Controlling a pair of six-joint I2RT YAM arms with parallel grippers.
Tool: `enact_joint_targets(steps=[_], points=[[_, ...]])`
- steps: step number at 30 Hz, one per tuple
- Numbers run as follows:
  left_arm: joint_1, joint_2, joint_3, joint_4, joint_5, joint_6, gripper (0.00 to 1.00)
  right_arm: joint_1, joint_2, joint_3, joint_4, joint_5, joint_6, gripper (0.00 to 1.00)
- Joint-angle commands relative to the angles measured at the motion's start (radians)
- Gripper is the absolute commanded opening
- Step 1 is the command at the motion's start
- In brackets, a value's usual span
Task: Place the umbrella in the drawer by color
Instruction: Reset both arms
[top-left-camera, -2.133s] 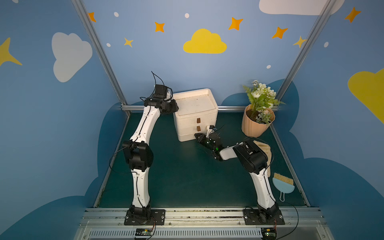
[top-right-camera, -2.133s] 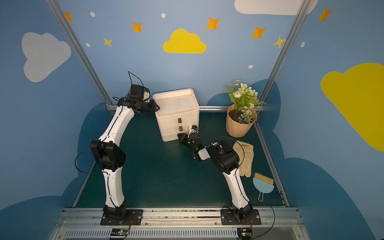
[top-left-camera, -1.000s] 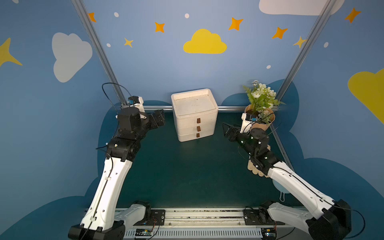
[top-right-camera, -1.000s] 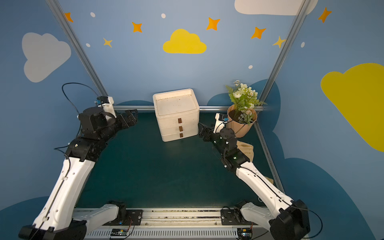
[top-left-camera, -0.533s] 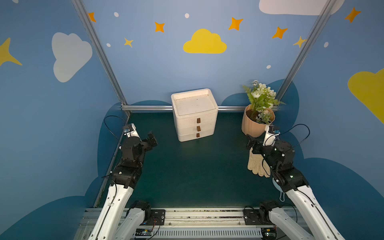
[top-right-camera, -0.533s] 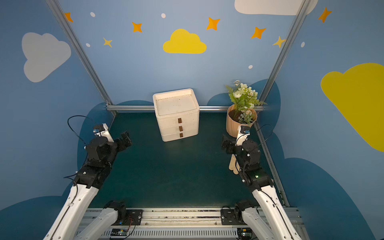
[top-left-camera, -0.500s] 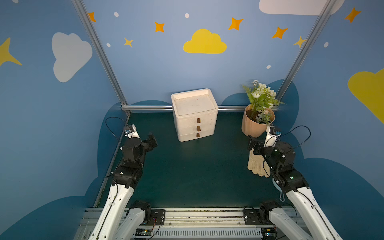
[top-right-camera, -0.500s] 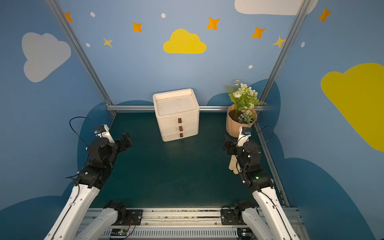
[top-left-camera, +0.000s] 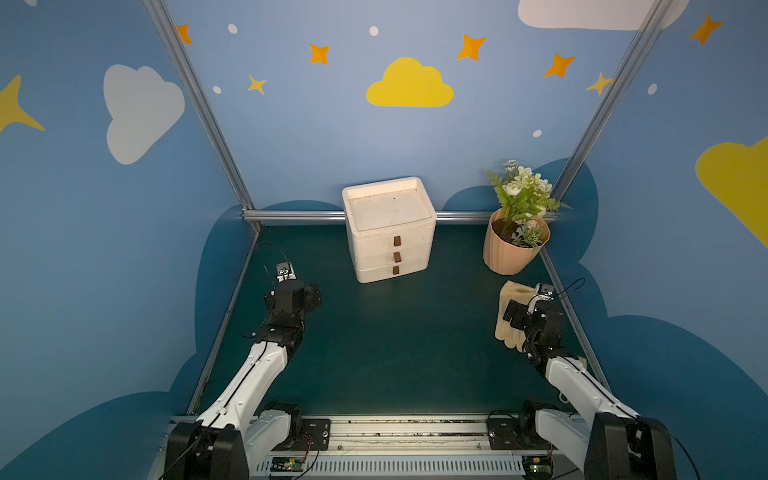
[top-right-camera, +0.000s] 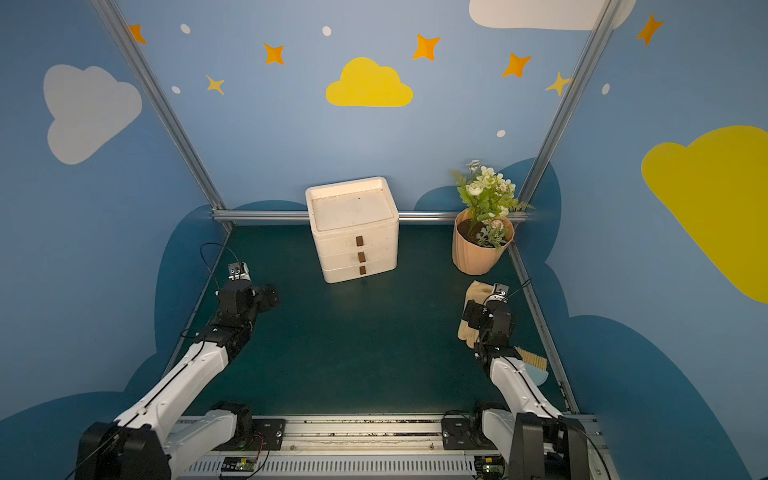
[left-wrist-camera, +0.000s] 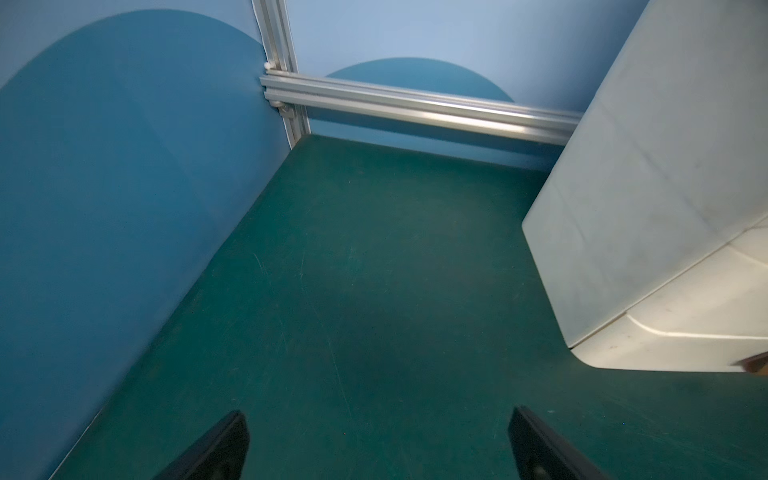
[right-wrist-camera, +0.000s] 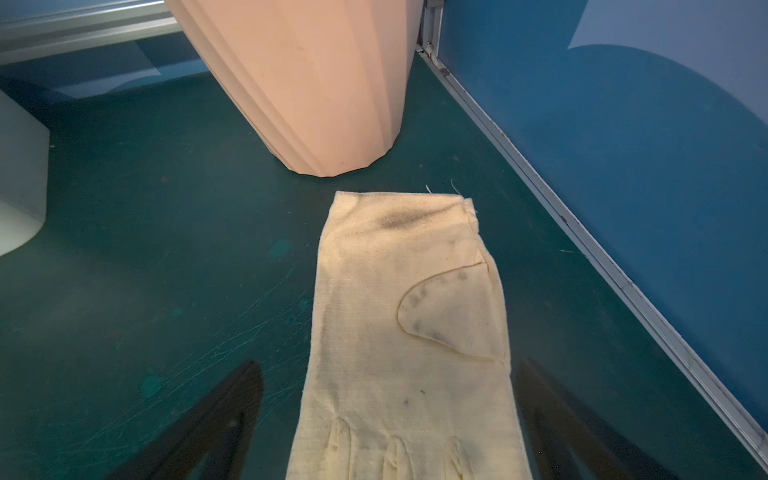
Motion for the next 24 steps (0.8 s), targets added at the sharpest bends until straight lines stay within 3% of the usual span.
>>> enact_joint_targets(steps=[1, 4, 10, 13, 20, 24], points=[[0.009, 0.057, -0.028, 0.121, 0.02, 0.041, 1.0, -0.004, 0.067, 0.006, 0.181, -0.07, -0.047, 0.98], [0.013, 0.124, -0.055, 0.207, 0.037, 0.055, 1.0, -0.009, 0.136, 0.001, 0.26, -0.093, -0.033, 0.98], [0.027, 0.258, -0.094, 0.375, 0.081, 0.096, 1.0, -0.018, 0.285, -0.011, 0.444, -0.265, -0.084, 0.98], [0.033, 0.321, -0.109, 0.47, 0.125, 0.12, 1.0, -0.017, 0.365, 0.005, 0.502, -0.274, -0.07, 0.98], [0.038, 0.369, -0.126, 0.599, 0.226, 0.23, 1.0, 0.005, 0.392, 0.091, 0.375, -0.277, -0.088, 0.98], [0.076, 0.43, -0.172, 0.737, 0.279, 0.202, 1.0, 0.008, 0.393, 0.092, 0.375, -0.269, -0.09, 0.98]])
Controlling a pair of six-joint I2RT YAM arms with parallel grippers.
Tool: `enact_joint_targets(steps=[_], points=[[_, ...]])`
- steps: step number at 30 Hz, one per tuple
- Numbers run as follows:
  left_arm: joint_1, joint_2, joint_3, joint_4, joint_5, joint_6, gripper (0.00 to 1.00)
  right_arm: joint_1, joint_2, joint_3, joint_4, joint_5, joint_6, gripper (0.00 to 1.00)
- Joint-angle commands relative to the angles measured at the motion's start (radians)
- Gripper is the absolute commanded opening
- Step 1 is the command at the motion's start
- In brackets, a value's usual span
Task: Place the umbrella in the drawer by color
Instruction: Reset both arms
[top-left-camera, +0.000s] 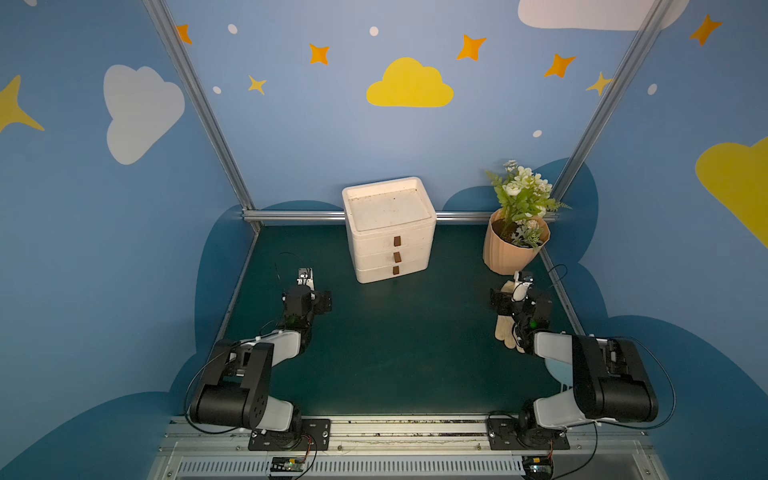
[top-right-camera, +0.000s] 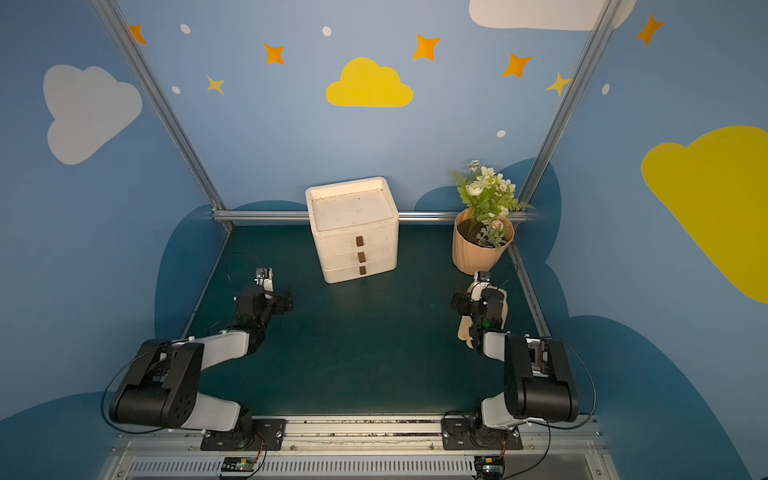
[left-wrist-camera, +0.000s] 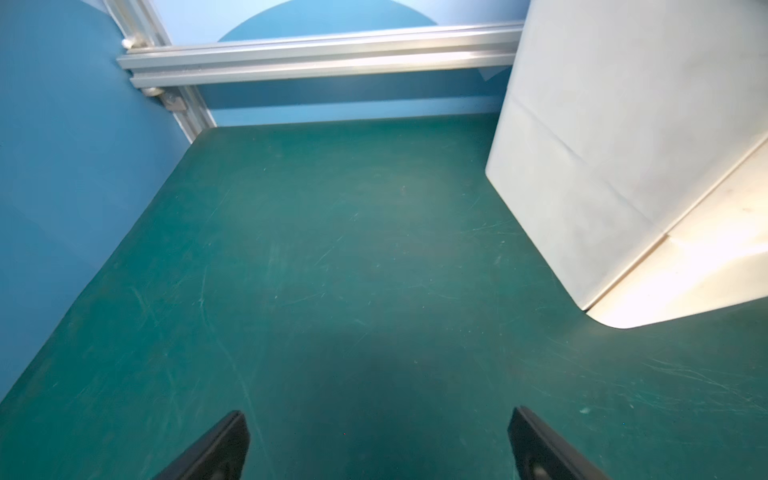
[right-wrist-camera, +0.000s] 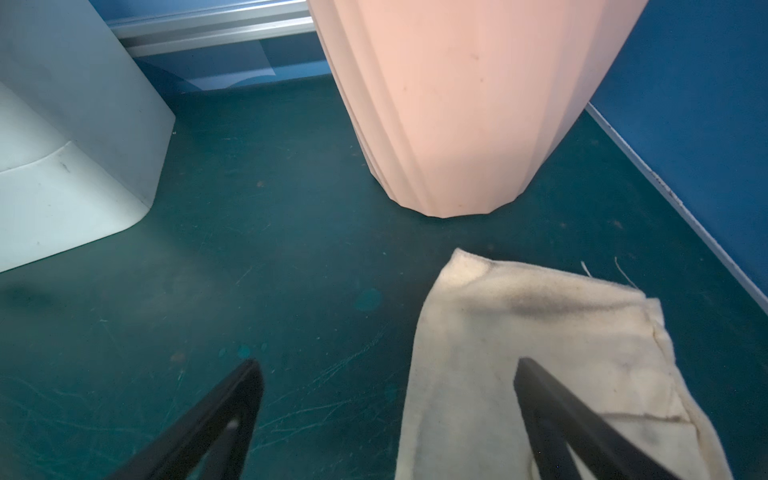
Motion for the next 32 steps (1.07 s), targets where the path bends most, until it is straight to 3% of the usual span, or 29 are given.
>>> enact_joint_targets(steps=[1, 5, 9, 11, 32], points=[[0.037, 0.02, -0.044, 0.131, 0.086, 0.007, 1.0, 0.006, -0.009, 0.01, -0.012, -0.005, -0.011, 0.98], [0.044, 0.074, -0.102, 0.3, 0.139, 0.021, 1.0, 0.008, -0.008, 0.009, -0.012, -0.002, -0.013, 0.98], [0.065, 0.064, -0.032, 0.147, 0.136, -0.003, 1.0, 0.011, -0.008, 0.011, -0.012, 0.004, -0.015, 0.98], [0.085, 0.062, -0.036, 0.147, 0.183, -0.013, 1.0, 0.015, -0.008, 0.013, -0.012, 0.008, -0.015, 0.98], [0.083, 0.057, -0.033, 0.138, 0.192, -0.002, 1.0, 0.035, -0.005, 0.023, -0.053, 0.041, -0.033, 0.98]])
